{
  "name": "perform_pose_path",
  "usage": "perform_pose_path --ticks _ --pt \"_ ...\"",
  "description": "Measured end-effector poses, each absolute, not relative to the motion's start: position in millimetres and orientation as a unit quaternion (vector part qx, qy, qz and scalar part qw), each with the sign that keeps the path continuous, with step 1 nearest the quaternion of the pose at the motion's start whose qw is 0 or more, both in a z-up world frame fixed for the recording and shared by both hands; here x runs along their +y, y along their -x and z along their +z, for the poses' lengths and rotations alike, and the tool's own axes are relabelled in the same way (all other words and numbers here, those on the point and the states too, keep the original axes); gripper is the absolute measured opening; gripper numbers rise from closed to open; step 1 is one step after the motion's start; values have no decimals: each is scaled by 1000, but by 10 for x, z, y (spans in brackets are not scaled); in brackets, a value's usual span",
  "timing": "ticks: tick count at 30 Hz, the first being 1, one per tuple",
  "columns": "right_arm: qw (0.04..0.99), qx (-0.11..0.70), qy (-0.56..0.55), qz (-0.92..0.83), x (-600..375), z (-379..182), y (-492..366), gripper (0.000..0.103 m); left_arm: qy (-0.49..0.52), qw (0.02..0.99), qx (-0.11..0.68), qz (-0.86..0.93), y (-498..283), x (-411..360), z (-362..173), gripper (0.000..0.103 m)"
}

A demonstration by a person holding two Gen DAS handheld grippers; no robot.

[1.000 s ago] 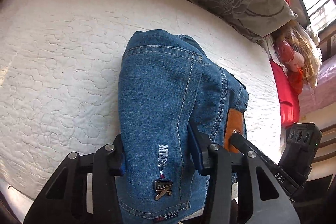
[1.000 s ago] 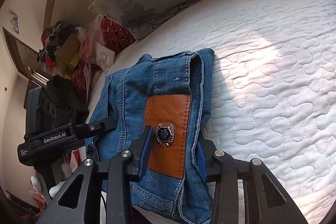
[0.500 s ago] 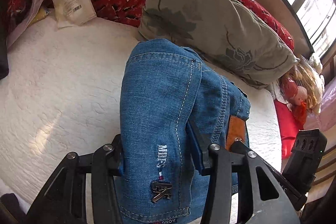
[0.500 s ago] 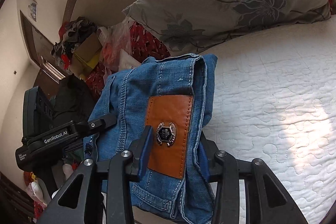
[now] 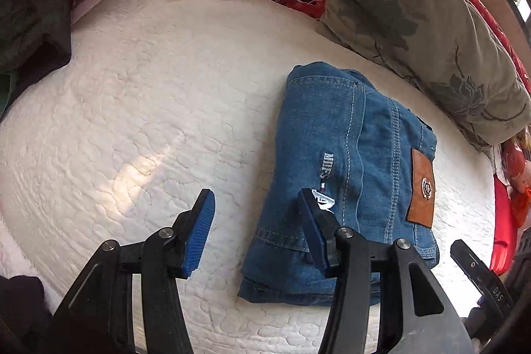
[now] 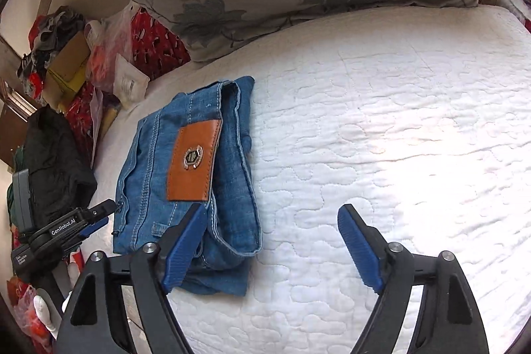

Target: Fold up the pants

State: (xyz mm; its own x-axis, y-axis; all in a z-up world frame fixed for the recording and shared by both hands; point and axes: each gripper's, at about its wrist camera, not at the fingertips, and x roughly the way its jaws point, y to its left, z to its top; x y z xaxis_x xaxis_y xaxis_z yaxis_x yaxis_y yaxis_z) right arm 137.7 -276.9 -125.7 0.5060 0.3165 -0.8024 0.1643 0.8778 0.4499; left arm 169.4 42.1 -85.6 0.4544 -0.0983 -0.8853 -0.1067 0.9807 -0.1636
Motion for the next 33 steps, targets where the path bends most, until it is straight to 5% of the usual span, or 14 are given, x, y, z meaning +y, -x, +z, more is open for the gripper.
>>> perform_pose_path --ticks 5,8,13,15,17,21,33 --pt "827 517 -218 39 -2616 -1333 -946 89 31 863 504 37 -1245 366 -870 51" --pt "829 524 -195 23 -2574 -1418 -685 91 17 860 508 41 -1013 401 -995 64" --pt "813 547 -198 7 -2592 -1645 -459 91 -1 838 544 48 -946 453 -1367 67" --pt "818 544 -189 7 -2578 -1660 -400 94 8 845 532 60 -943 509 -1363 83" --pt "818 546 -179 12 -2539 -1684 -377 103 14 842 536 62 -977 550 -1395 86" --pt "823 543 -164 3 -2458 -1742 -326 103 12 841 535 77 -1024 621 -1452 103" --pt "820 562 -97 -49 -2174 -1764 -370 103 11 845 531 62 -1126 644 -1513 103"
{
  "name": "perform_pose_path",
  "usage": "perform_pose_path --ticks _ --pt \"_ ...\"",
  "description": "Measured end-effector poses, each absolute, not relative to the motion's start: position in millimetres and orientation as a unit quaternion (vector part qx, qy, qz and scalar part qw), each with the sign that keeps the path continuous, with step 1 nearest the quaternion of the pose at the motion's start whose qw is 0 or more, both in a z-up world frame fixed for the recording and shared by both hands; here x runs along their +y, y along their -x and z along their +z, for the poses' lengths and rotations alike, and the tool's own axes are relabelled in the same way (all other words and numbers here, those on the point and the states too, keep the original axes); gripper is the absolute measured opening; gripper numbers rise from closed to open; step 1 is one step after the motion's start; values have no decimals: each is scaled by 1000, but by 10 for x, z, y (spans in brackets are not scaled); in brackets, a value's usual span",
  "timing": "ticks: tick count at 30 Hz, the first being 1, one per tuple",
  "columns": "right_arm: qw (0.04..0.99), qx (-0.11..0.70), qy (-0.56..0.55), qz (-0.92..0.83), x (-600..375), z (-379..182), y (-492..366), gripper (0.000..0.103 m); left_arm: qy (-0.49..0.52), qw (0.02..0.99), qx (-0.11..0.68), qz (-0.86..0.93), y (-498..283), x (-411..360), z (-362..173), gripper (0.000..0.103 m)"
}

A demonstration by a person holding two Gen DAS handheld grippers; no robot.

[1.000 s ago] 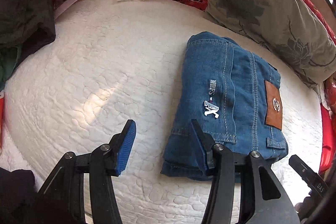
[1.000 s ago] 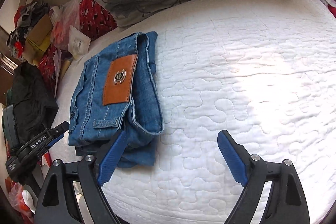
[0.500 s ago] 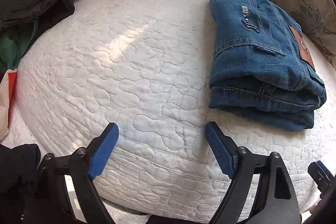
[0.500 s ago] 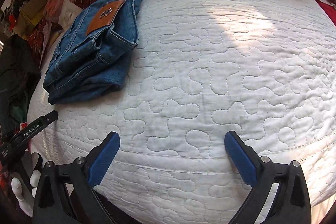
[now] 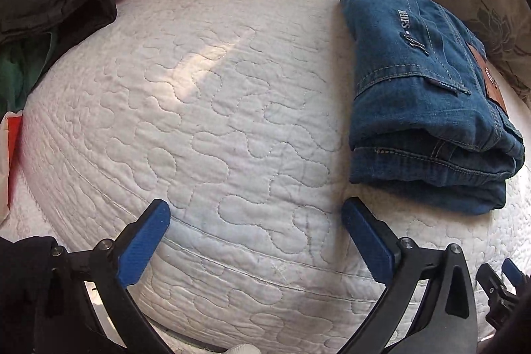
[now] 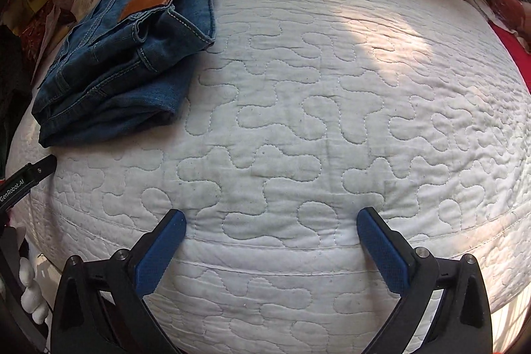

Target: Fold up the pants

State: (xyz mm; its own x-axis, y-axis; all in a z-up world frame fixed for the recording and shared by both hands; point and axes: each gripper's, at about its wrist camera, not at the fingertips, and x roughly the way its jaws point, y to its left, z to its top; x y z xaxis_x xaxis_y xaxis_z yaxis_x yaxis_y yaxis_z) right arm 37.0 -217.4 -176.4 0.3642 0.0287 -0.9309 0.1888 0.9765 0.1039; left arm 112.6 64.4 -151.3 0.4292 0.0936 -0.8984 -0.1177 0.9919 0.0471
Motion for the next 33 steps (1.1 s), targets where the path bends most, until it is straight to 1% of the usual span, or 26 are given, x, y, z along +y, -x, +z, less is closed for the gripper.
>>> perform_pose_path --ticks 3,5,8,15,18,26,29,33 --pt "823 560 -81 -55 -2134 -1708 -330 103 -12 848 525 71 -1173 575 -1462 103" --pt "825 555 -90 -58 -2130 -1617 -295 102 -41 856 509 83 -1116 491 -1357 103" --pt "848 516 -109 -53 -2132 -1311 -126 102 -78 869 482 82 -943 327 -1180 103" --pt "908 411 -65 -49 -2052 -490 282 103 -103 873 470 79 -478 17 -793 103" --pt "920 383 -57 -54 -2121 -322 321 103 -118 879 457 69 -261 -105 -630 103" --pt "927 359 -73 -79 -2378 -217 580 103 -29 918 394 -17 202 -55 41 103" --pt "928 351 -83 -89 -2474 -171 690 103 -3 933 359 -26 380 -29 295 103" --pt "933 337 -85 -95 -2531 -96 778 103 48 945 322 -41 536 56 504 103"
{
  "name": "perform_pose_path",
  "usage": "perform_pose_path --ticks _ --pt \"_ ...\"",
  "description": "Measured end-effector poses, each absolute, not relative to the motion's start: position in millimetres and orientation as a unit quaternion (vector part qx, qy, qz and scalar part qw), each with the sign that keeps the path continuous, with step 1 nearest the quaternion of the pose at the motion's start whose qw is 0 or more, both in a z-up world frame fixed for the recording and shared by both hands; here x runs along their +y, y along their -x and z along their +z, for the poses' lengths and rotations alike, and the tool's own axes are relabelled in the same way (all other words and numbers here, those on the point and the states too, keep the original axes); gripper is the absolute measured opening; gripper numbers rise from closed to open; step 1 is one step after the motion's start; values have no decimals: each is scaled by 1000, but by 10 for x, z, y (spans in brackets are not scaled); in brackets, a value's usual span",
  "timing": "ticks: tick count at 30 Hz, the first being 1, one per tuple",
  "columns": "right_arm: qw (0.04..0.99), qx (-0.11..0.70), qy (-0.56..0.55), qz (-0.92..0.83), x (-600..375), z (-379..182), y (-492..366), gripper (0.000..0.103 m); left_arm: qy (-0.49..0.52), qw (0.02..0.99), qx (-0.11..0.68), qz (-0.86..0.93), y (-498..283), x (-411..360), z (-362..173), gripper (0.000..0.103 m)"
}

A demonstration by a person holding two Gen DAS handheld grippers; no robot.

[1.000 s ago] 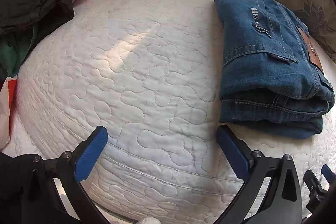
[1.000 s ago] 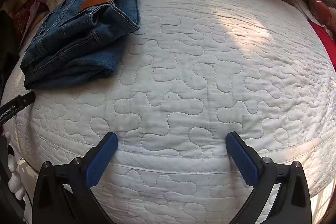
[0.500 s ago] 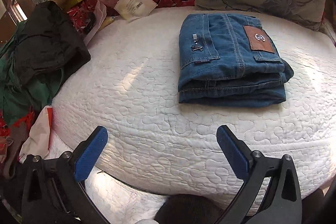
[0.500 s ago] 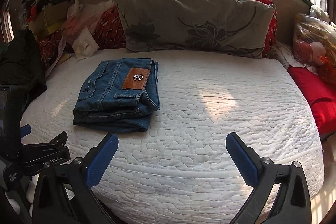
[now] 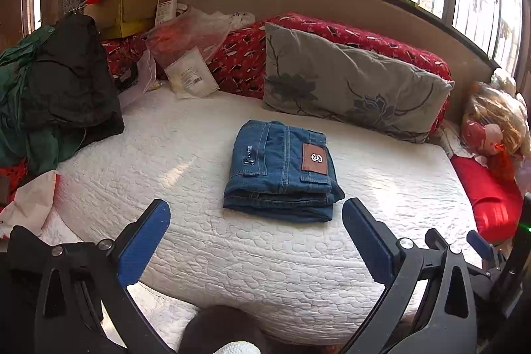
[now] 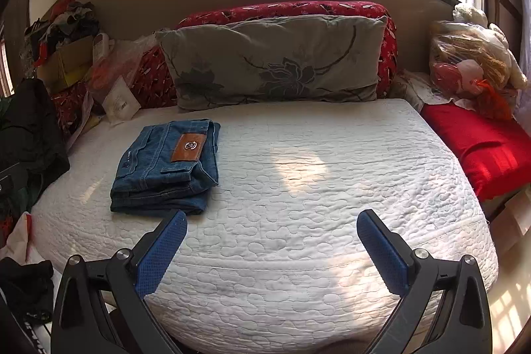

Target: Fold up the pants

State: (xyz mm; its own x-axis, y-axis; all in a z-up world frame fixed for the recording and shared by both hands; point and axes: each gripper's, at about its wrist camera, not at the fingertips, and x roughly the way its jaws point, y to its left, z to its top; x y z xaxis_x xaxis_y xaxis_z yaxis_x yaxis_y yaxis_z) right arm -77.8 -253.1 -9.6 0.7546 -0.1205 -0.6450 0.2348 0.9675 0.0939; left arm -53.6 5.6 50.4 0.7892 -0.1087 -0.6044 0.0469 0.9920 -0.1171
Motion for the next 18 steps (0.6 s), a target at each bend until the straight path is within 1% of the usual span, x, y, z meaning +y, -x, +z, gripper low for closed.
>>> perform_pose_path --ticks 3,8,11,18 --pt "935 330 -87 -94 -2538 -61 797 103 71 949 298 -71 537 70 469 103" --pt "937 328 -81 -85 -2497 -49 798 103 64 930 354 -71 293 48 211 103" --pt "936 333 -80 -80 -2465 -80 785 103 59 928 364 -58 247 57 77 103" --pt "931 351 -76 -65 -2331 -207 763 103 10 920 388 -54 176 -62 -161 103"
